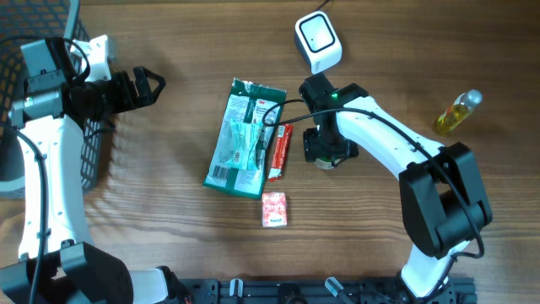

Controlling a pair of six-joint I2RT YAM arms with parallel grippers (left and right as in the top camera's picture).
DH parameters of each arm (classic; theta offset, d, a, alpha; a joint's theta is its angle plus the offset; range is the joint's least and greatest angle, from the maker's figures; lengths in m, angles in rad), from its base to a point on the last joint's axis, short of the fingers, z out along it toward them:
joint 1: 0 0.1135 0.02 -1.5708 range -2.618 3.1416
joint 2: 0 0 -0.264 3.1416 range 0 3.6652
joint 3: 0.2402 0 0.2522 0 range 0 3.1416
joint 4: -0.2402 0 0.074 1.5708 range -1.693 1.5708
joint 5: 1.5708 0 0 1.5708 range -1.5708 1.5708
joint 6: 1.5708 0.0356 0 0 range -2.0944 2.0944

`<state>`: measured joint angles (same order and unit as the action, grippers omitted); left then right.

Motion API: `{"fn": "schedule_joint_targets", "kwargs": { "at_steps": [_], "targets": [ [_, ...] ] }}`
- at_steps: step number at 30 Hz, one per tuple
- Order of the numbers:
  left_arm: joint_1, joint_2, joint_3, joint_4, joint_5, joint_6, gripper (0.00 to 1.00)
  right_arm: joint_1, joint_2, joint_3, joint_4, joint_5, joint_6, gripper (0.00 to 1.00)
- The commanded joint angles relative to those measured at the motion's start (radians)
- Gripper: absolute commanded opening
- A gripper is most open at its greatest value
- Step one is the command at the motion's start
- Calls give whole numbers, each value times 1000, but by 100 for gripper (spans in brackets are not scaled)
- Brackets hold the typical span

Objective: Scan the item barcode
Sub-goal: 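Lift the jar and tilt it with the right gripper, then hold the jar's label up against the white scanner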

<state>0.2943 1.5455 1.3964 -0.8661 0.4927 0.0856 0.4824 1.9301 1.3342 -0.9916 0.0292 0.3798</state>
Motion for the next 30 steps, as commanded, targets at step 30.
{"fn": "schedule_joint_targets", "kwargs": {
  "at_steps": [30],
  "targets": [
    [-2,5,5,3,11,15,100,-4,-201,196,-224,-6,-67,35]
  ]
}}
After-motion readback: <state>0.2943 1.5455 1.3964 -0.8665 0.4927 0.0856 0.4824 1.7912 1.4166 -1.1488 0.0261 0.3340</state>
